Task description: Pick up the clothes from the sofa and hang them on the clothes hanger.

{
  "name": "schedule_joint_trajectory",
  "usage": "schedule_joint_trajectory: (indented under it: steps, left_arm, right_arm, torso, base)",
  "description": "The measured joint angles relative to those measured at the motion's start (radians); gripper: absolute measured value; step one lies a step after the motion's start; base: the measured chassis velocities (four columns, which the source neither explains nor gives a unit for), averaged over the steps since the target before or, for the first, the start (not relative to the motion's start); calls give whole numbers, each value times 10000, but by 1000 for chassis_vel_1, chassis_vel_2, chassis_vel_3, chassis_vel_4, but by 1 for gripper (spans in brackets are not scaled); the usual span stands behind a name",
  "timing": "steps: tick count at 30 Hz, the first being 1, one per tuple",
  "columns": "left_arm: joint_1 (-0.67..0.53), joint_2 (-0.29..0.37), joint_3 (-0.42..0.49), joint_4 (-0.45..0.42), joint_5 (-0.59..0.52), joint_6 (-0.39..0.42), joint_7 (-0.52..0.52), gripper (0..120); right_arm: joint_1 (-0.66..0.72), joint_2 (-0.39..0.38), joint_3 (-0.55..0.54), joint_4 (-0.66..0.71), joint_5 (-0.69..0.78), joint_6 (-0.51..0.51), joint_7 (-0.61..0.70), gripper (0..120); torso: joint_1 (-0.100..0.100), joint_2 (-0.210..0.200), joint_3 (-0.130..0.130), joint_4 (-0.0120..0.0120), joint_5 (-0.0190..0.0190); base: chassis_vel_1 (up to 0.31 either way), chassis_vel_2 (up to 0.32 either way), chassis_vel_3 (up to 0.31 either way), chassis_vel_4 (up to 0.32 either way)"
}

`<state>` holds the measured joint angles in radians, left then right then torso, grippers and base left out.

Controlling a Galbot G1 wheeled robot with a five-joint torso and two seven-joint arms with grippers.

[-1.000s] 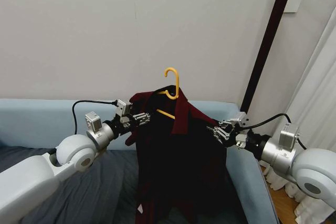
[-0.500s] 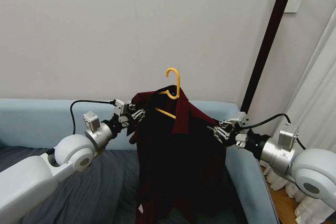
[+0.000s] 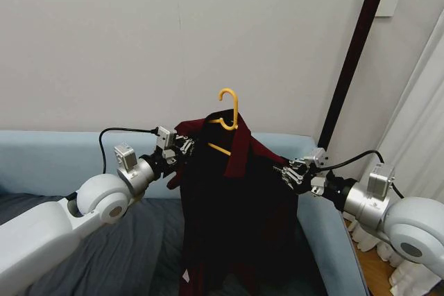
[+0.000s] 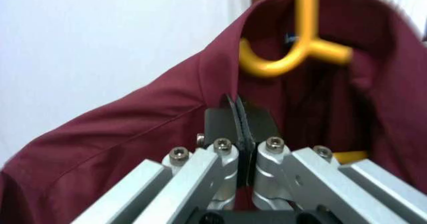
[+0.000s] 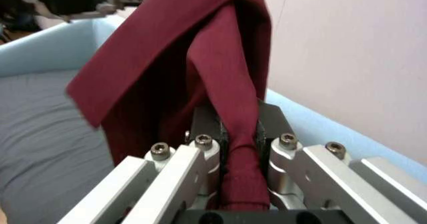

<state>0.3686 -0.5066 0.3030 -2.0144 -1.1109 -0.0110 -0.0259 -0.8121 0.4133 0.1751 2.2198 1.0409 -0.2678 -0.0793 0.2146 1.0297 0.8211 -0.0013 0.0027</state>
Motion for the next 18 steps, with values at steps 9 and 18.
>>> schedule_joint_trajectory:
  steps: [9, 18]
  left_arm:
    - [-86, -1, 3, -520, -342, 123, -235, 0]
    - [-66, 66, 217, -624, -290, 396, -429, 0]
  right_arm:
    - [90, 41, -140, 4, -27, 0, 63, 8]
    - [138, -9, -132, 31, 41, 0, 87, 8]
  torso:
    - [0, 0, 0, -1, 0]
    - [0, -1, 0, -1, -1]
  base:
    - [0, 0, 0, 0]
    - [0, 0, 0, 0]
